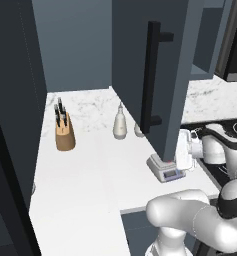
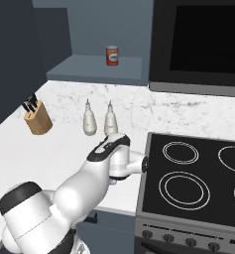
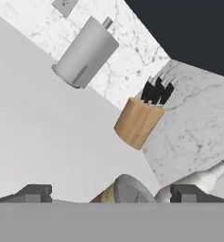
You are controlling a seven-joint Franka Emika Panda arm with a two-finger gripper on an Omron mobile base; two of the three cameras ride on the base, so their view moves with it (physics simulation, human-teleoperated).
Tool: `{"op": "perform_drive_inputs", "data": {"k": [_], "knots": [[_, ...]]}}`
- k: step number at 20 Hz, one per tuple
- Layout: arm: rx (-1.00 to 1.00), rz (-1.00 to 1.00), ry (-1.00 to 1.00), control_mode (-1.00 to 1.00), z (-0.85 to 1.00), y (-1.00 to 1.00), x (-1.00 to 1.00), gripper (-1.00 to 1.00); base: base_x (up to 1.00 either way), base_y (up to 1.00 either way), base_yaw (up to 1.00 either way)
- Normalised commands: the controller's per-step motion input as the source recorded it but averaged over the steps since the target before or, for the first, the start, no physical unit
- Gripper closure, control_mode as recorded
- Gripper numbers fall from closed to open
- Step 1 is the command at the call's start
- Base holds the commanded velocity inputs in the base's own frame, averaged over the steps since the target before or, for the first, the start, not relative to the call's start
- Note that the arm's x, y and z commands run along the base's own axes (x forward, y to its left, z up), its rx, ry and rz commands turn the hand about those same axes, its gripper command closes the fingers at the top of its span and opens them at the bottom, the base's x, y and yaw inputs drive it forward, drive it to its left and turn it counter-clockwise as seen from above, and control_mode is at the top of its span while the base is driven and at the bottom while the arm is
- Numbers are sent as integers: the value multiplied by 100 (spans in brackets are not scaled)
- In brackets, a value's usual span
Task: Pick the canned food and place it on the digital scale for weighing, and close the cabinet.
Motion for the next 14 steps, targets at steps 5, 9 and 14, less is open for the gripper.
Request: {"op": "perform_drive_inputs", "data": {"k": [5,9,14], "knots": [[-1,1,-34,-100,52,7,-64,-100,0,0,0],[-7,1,-45,-100,80,39,-73,-100,0,0,0],[-3,3,-37,-100,84,53,-70,-100,0,0,0]]}}
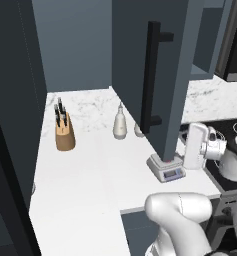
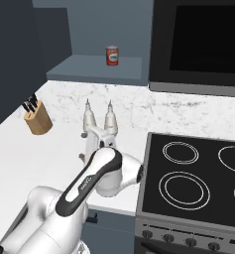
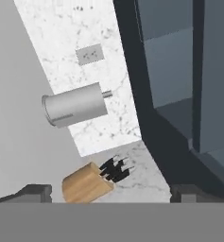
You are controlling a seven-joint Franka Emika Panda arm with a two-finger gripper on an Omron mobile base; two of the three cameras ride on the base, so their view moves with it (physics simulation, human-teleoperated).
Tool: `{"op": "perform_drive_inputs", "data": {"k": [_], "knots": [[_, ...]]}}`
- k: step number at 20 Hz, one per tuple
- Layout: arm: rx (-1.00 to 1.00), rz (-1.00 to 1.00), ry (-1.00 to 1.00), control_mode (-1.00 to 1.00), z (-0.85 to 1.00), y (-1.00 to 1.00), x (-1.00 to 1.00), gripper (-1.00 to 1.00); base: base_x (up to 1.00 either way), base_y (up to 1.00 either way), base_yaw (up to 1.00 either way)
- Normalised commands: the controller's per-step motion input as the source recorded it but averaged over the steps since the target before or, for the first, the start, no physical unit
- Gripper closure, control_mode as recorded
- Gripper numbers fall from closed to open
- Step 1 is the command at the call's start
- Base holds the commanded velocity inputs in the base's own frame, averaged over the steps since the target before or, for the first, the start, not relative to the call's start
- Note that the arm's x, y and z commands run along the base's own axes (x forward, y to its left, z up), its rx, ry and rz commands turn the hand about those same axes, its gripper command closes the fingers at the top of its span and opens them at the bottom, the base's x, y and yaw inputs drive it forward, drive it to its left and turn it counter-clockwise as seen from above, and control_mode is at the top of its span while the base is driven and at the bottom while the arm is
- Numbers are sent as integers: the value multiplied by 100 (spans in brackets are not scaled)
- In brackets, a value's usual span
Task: Pick the canned food and place it on the digital scale for weighing, and close the cabinet.
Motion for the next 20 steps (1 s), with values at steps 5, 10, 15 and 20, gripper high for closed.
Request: {"op": "perform_drive_inputs", "data": {"k": [5,10,15,20], "knots": [[0,0,-37,-100,55,71,-45,-100,0,0,0],[4,-8,-25,-100,18,74,-41,-100,0,0,0],[20,0,0,-100,28,53,-75,-100,0,0,0],[15,0,0,-100,14,78,-72,-100,0,0,0]]}}
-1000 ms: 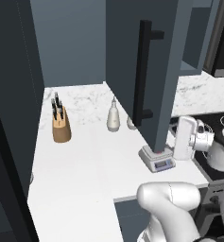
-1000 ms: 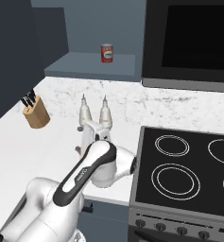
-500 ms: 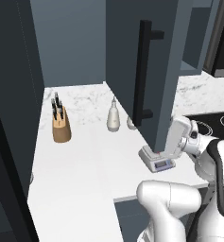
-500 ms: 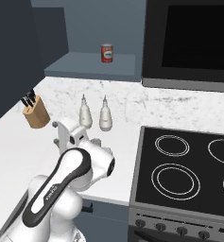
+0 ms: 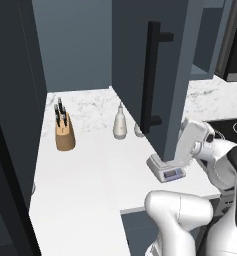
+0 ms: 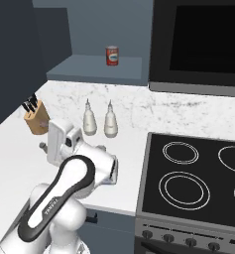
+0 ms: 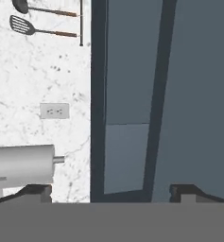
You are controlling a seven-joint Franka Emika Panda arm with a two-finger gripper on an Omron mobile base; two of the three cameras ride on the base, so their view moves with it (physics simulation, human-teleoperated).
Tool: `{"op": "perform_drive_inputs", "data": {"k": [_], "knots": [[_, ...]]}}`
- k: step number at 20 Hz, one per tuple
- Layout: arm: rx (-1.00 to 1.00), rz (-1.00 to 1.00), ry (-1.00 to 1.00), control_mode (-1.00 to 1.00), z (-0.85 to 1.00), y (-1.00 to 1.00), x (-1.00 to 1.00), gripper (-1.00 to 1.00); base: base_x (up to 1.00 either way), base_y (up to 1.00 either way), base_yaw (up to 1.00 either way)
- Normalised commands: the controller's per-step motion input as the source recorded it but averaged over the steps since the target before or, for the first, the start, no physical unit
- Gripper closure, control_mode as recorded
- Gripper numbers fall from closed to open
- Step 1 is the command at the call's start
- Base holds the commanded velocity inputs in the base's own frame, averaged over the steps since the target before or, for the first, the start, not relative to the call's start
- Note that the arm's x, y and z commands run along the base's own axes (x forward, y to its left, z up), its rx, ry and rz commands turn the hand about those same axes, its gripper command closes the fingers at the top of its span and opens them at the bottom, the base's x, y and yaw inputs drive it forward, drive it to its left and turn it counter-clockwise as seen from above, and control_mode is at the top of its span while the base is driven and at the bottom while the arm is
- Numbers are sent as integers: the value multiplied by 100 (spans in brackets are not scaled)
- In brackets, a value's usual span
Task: Pick the canned food and place it on the digital scale for weighing, and close the cabinet.
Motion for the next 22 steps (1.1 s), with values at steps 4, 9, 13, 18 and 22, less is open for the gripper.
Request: {"op": "perform_drive_inputs", "data": {"k": [4,9,13,18,22], "knots": [[14,0,0,-100,2,97,-49,-100,0,0,0],[22,0,-1,-100,0,74,-90,-100,0,0,0],[31,0,-2,-100,-6,55,-84,-100,0,0,0],[44,3,2,-100,-53,44,-2,-100,0,0,0],[20,21,27,-100,-41,57,8,-100,0,0,0]]}}
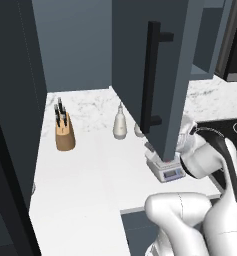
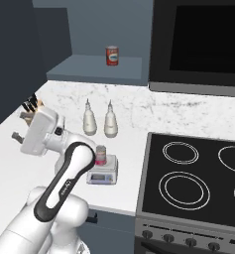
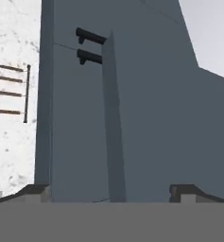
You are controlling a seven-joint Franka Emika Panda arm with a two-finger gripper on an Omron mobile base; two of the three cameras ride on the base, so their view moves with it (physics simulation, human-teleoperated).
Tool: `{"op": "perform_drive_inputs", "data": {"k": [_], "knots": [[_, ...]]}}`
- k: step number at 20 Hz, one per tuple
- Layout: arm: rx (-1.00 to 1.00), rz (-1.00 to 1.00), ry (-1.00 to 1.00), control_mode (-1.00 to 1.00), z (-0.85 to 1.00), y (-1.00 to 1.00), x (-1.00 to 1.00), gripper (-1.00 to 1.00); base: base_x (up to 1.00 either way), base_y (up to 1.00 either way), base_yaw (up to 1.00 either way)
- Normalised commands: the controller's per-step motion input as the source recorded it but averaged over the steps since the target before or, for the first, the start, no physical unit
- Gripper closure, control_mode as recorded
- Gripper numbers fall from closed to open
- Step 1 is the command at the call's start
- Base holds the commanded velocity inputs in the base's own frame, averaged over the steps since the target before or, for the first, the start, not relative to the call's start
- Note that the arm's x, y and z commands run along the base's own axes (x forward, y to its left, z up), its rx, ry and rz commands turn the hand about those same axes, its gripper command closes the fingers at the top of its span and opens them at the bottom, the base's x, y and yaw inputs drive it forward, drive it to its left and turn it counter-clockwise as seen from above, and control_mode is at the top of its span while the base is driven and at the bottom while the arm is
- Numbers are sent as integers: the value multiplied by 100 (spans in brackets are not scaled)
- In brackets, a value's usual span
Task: Pick the canned food and place it on the digital scale for weighing, and close the cabinet.
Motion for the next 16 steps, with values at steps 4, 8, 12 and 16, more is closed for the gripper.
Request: {"op": "perform_drive_inputs", "data": {"k": [4,8,12,16], "knots": [[0,22,50,-100,-5,62,0,-100,0,0,0],[0,19,35,-100,-27,41,-3,-100,0,0,0],[0,0,4,-100,-18,-4,-70,-100,0,0,0],[-2,-18,-6,-100,-5,2,-100,-100,0,0,0]]}}
